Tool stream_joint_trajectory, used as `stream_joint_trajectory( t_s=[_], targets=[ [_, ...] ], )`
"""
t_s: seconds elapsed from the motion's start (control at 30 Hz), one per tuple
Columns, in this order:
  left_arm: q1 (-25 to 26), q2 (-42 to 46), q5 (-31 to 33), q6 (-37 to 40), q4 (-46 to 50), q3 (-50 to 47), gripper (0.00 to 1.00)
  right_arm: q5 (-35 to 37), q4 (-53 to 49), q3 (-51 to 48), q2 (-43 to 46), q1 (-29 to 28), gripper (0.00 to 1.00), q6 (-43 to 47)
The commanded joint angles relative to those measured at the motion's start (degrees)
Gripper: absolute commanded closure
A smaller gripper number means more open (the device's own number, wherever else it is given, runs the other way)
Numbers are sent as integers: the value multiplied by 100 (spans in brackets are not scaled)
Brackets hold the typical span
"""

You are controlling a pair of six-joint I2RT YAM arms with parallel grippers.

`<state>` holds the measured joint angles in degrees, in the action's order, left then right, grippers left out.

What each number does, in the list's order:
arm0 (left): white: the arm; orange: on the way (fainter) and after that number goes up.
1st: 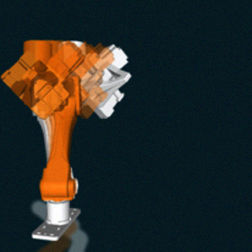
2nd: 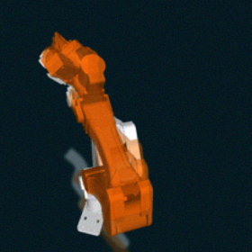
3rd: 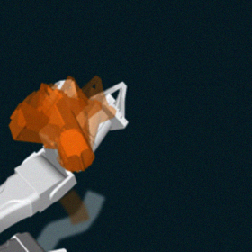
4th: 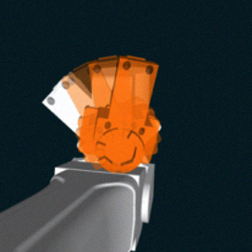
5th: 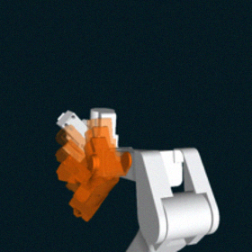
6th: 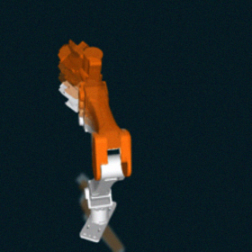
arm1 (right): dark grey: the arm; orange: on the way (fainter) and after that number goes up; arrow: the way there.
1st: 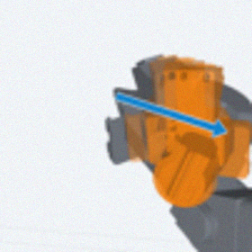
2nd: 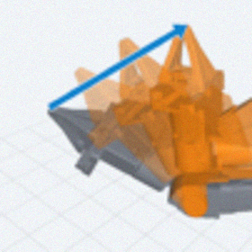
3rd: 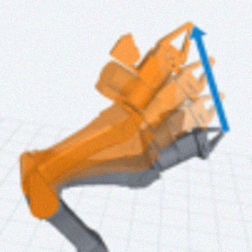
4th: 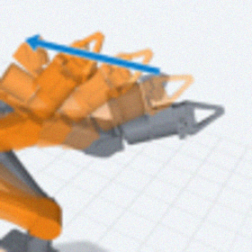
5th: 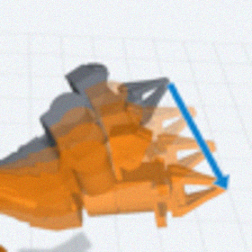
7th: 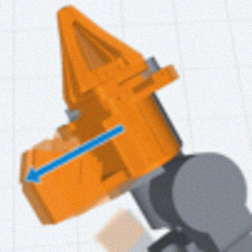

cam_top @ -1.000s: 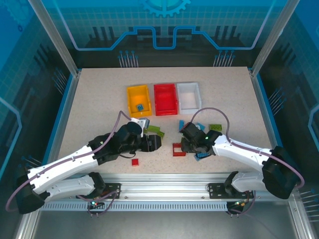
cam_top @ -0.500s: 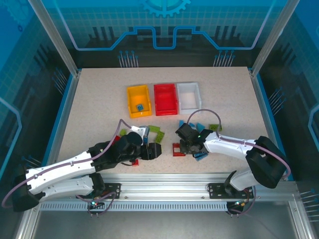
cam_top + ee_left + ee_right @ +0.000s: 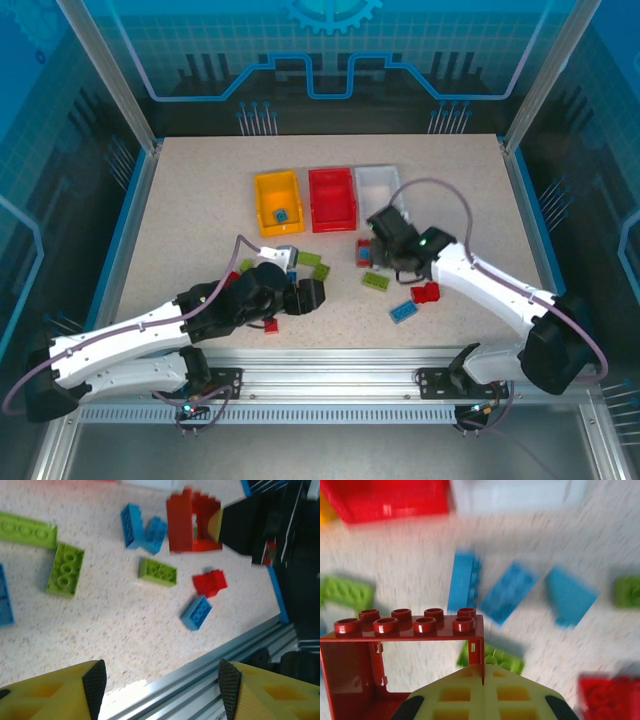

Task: Sort the legos into containers by color

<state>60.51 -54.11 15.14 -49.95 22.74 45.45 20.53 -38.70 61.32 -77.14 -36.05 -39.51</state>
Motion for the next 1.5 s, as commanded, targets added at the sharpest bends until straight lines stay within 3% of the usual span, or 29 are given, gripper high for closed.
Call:
stream_joint_trajectory(
  t_s=[0.0,0.27,0.4,0.77,0.9,1.03,1.13,1.47],
  targets=[
    [23,-270,523,443,-145,600,35,64,-104,765,-574,636,100,1053],
    [-13,-2003,959,1171,145,2505,35,-201,-344,3452,-2924,1503,100,1847],
    [-182,-2655,827,1274,100,3060,35,-275,-674,4506,-3871,1718,100,1970],
    [-509,-3072,519,1115,105,3175,35,-719,-970,5662,-5407,1947,100,2195],
    [-540,-3071,577,1020,170,3030,35,-835,-965,5738,-5583,1947,99,2149],
    [-540,-3000,654,909,340,2876,35,-854,-992,5724,-5535,1930,78,2088],
    [-558,-2845,738,853,447,2683,35,-798,-933,5582,-5263,1897,71,2053],
    [-918,-2252,784,502,1261,2072,35,-524,-784,4990,-3631,1612,69,1968]
  ],
)
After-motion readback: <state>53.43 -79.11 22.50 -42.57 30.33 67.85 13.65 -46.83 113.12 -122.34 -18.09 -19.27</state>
